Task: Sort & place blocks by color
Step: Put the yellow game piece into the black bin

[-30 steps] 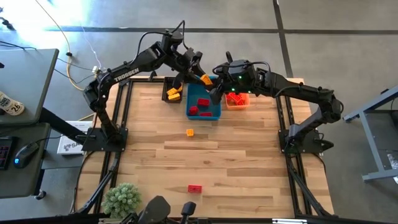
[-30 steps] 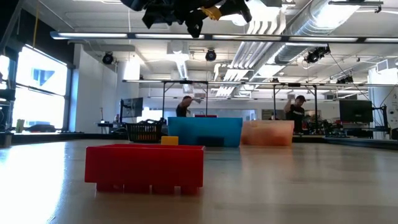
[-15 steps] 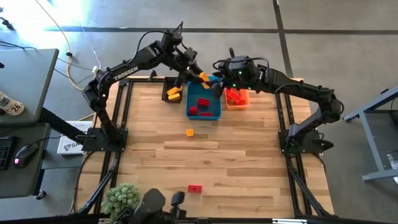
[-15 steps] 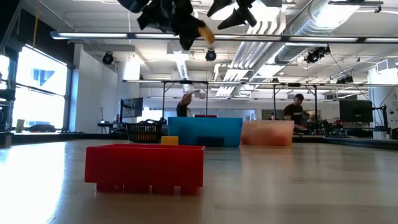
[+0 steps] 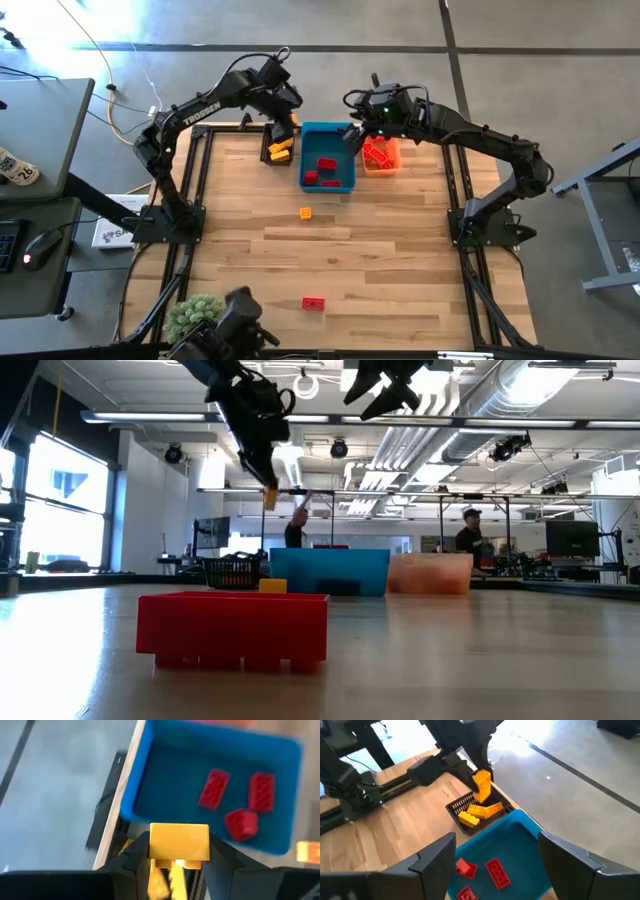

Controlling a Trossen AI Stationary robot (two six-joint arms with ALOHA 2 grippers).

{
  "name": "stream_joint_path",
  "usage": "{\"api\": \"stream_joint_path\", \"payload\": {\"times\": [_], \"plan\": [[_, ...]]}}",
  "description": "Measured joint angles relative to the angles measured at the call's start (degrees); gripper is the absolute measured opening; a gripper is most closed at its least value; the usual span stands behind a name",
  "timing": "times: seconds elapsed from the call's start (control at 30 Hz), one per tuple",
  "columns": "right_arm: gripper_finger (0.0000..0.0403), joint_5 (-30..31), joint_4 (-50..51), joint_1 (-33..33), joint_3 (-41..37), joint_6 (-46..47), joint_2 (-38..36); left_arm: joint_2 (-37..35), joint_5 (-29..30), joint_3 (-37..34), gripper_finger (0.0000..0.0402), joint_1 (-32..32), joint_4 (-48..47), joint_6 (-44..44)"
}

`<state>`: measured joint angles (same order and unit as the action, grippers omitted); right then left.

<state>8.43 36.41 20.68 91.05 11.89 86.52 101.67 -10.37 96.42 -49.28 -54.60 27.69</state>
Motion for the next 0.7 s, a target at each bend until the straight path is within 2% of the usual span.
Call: {"api": "stream_joint_path", "payload": {"times": [0.13, 0.37, 0.53, 0.7], "plan": [[0.0268, -0.3, 0.49, 0.37, 0.0, -1.48, 0.0, 1.95, 5.12, 0.0, 0.0117, -1.02, -3.05, -3.07], [0.0268, -0.28, 0.71, 0.36, 0.0, -4.93, 0.0, 7.06, 12.05, 0.0, 0.0117, -1.44, -6.15, -14.47], [0.0268, -0.27, 0.78, 0.38, 0.0, -6.91, 0.0, 10.68, 13.71, 0.0, 0.0117, -1.5, -6.04, -19.8], [0.0268, -0.27, 1.49, 0.38, 0.0, -7.0, 0.0, 13.9, 16.34, 0.0, 0.0118, -1.45, -6.08, -21.52]]}}
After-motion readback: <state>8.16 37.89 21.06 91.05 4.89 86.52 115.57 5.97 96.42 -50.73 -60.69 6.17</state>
